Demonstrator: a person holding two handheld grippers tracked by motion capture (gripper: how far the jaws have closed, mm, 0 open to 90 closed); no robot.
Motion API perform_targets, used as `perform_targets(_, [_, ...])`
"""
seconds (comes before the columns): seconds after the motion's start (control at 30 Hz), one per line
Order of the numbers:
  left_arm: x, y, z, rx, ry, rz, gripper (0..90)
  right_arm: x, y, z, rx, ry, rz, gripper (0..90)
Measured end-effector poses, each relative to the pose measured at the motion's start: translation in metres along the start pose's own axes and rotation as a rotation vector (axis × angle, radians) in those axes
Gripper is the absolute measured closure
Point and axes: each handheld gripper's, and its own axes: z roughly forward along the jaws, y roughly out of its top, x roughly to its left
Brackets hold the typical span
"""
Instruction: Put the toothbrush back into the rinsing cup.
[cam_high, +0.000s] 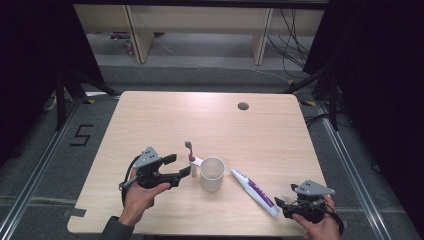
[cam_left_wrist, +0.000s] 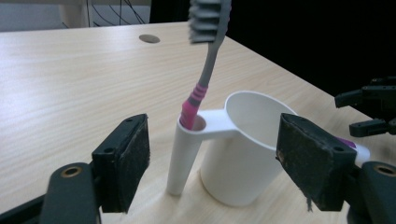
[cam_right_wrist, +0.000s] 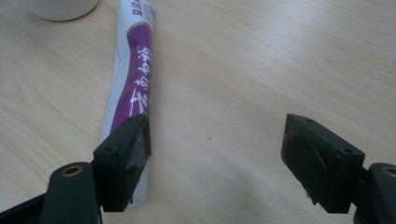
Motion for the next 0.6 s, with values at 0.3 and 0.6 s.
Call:
perform_targets(0.3, [-0.005, -0.013, -0.010, 0.046, 0.007, 0.009, 22.2, 0.000, 0.000, 0.000, 0.006, 0.008, 0.014, 25.0])
perform_targets(0.6, [-0.012, -0.030, -0.014, 0.111, 0.027, 0.034, 19.6, -0.003, -0.002, 0.000, -0.006, -0.008, 0.012, 25.0])
